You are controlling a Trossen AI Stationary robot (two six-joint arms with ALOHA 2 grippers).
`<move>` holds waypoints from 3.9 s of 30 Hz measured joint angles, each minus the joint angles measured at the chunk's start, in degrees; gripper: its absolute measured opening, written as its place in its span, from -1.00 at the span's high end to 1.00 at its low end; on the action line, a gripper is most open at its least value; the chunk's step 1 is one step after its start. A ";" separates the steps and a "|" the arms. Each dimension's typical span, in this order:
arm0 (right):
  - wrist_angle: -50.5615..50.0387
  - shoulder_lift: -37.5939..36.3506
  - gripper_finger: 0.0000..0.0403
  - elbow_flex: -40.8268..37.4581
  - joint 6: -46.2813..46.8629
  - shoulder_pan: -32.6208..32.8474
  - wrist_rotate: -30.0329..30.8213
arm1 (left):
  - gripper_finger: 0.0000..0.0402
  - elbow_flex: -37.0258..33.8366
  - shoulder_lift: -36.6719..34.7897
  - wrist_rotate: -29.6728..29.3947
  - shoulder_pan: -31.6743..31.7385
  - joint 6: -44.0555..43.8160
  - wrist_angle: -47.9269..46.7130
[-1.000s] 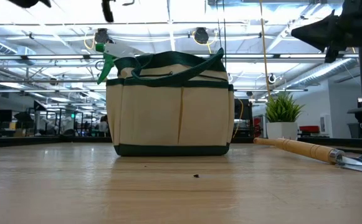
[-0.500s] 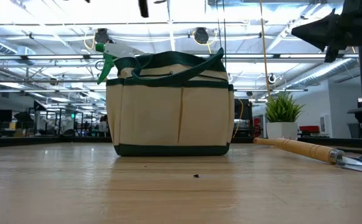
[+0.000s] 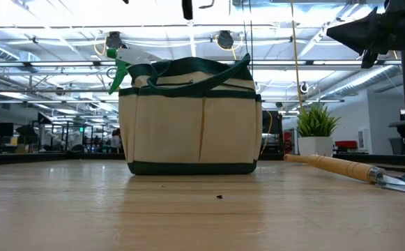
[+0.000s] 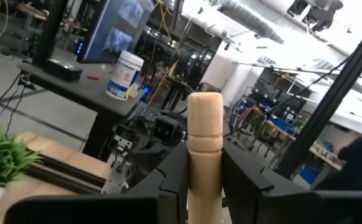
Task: Pick & Place Garden tools in Gardening bag
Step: Put the left brown hand rake into the gardening bag
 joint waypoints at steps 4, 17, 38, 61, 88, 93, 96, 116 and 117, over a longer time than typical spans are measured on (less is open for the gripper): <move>0.02 0.01 0.99 0.00 0.51 0.00 -0.19 | 0.64 1.23 1.95 0.54 -0.15 1.76 0.05; 0.00 0.01 0.98 0.00 10.75 0.00 -0.88 | 0.64 2.36 4.72 0.30 -0.56 3.87 0.81; 14.68 14.70 0.98 0.00 8.72 0.00 -12.79 | 0.64 2.38 4.70 -2.47 -0.53 4.24 1.05; 12.99 38.25 0.85 17.72 -0.89 -0.02 -16.61 | 0.64 2.38 4.65 -5.53 -0.82 6.37 1.01; 20.83 60.67 -0.30 31.41 19.25 -10.96 -19.97 | 0.64 2.38 4.63 -5.50 -3.03 9.81 0.40; 24.15 64.72 -0.26 31.87 22.62 -11.86 -22.72 | 0.64 2.38 4.63 -5.50 -3.20 10.25 -0.06; 24.57 66.41 -0.25 33.37 22.60 -11.96 -23.02 | 0.64 2.38 4.63 -5.52 -3.20 10.27 -1.06; 21.69 71.32 -0.01 38.86 22.08 -12.81 -25.74 | 0.64 2.38 4.63 -5.48 -3.20 11.42 -2.97; 21.47 71.34 0.04 38.86 22.10 -12.81 -25.74 | 0.64 2.38 4.63 -5.47 -3.20 11.47 -2.97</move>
